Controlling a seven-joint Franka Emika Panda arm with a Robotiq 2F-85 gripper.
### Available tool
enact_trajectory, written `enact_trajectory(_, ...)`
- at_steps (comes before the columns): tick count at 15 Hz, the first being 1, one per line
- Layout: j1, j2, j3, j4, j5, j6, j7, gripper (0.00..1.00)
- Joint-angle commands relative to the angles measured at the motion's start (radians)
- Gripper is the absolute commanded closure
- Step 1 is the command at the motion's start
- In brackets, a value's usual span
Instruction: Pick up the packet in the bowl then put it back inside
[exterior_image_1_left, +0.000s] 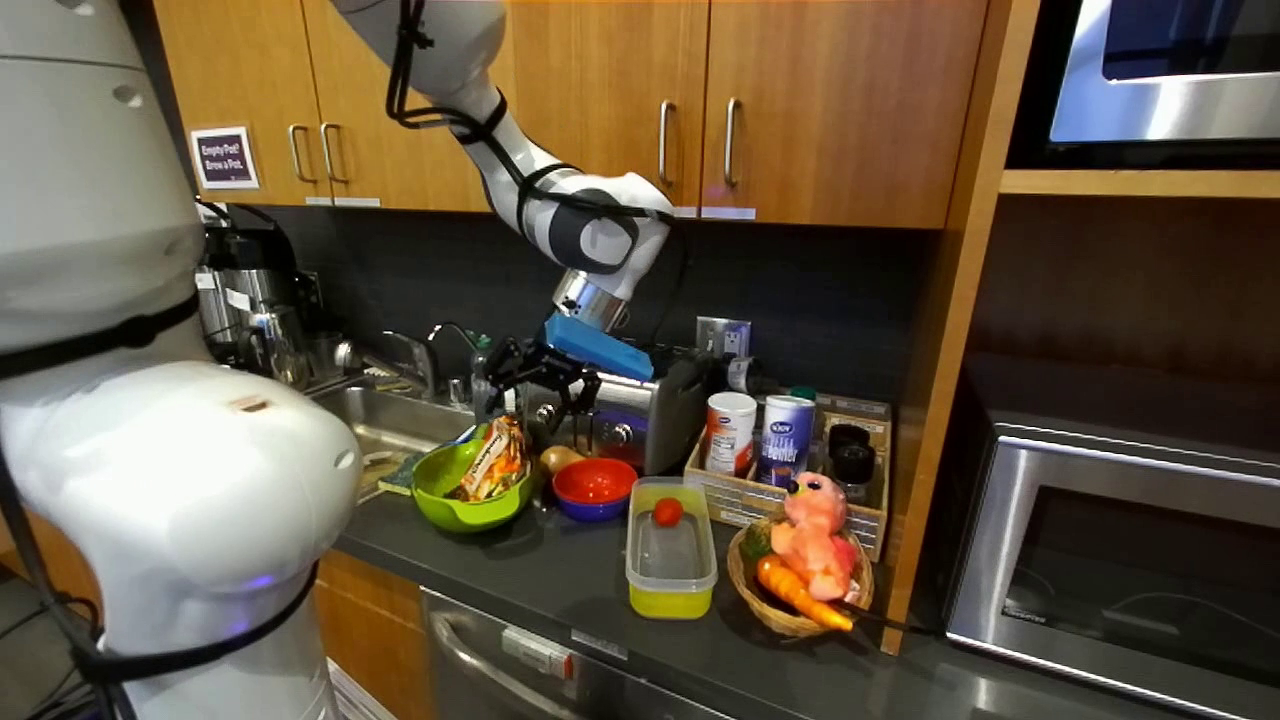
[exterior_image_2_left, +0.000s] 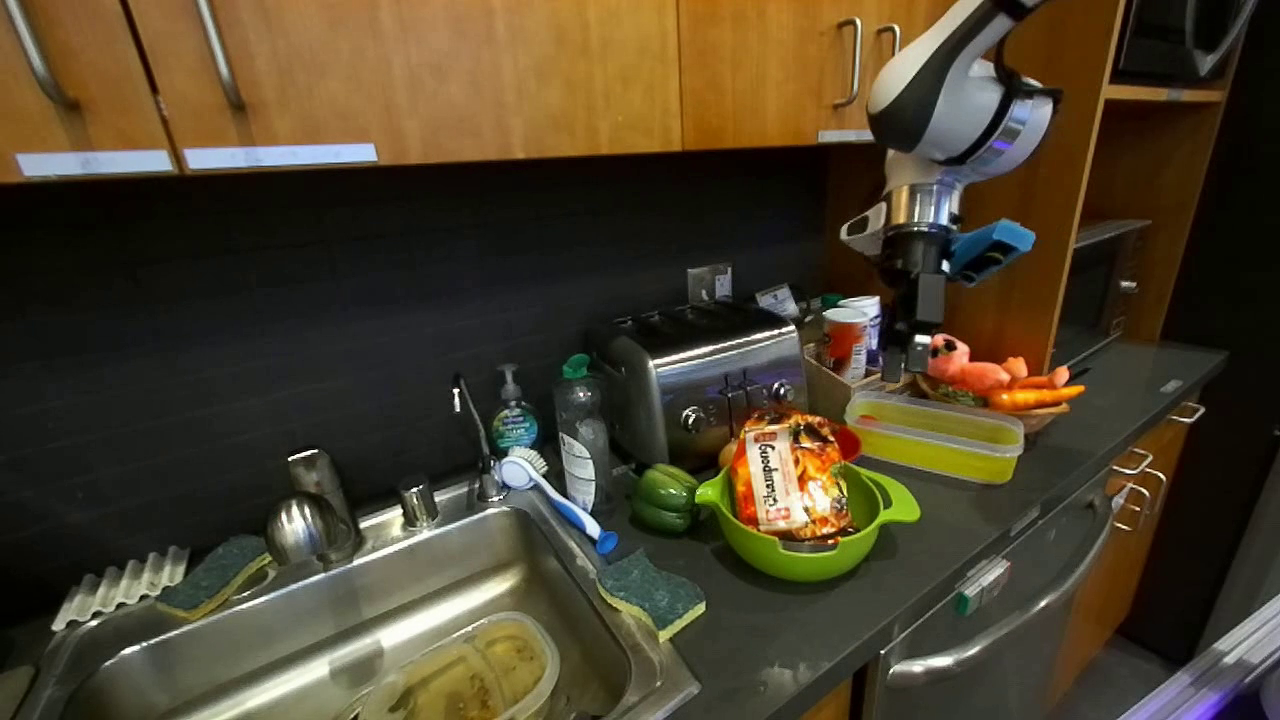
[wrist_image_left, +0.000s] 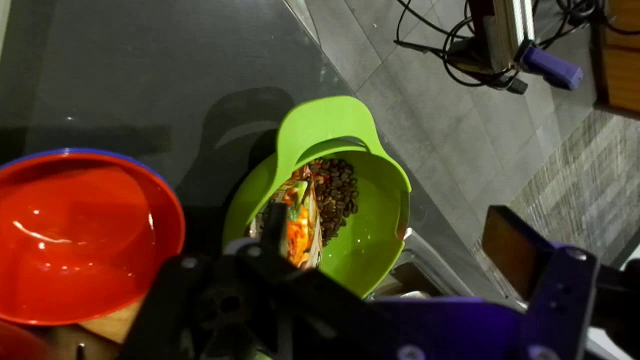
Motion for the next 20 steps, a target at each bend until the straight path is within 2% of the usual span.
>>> enact_trajectory(1, -0.018, 0.024, 0.051, 0.040, -0.037, -0.012, -0.048, 0.00)
enact_trajectory(3, -0.032, 0.001, 0.064, 0.036, -0.099, 0.034, -0.001, 0.00)
enact_trajectory(4, -0.028, 0.019, 0.065, 0.028, -0.050, 0.012, -0.023, 0.00)
enact_trajectory(10, -0.040, 0.017, 0.068, 0.039, -0.082, 0.026, -0.017, 0.00)
enact_trajectory(20, -0.017, 0.013, 0.090, 0.014, 0.303, 0.102, -0.584, 0.00)
